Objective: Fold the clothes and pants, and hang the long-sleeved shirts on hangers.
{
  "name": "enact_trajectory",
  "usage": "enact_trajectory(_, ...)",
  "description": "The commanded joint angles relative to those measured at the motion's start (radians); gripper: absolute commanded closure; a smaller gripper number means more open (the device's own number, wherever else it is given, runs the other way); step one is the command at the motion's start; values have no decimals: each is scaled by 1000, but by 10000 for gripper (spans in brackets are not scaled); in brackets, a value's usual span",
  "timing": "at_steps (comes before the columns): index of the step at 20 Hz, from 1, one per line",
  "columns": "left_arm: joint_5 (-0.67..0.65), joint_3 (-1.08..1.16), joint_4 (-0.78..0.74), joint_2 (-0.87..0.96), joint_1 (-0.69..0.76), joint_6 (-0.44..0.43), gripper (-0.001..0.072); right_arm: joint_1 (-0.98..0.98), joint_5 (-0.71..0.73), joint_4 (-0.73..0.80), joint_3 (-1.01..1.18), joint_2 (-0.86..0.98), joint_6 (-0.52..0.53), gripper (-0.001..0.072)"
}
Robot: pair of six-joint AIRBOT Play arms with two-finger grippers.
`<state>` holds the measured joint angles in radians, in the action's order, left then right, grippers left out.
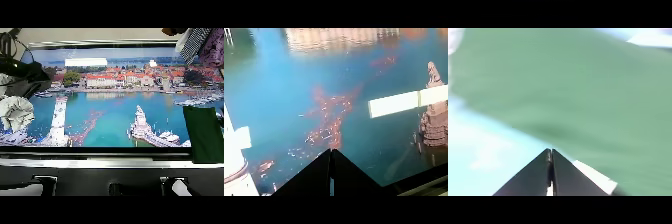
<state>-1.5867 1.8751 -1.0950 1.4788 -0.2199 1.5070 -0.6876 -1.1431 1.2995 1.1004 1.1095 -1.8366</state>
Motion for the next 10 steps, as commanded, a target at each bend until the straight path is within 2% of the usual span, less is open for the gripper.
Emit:
enact_trajectory(1,34,-126,-72,-64,21,-71,690,285,47,-222,23,-10,243,683)
enact_trajectory(6,180,-432,-211,-303,22,-61,690,789,40,-20,23,-10,270,683)
enact_trajectory(8,209,-483,-281,-358,22,-61,689,932,43,80,23,-10,270,683)
enact_trajectory(10,215,-488,-314,-370,22,-60,688,1007,43,119,23,-10,270,683)
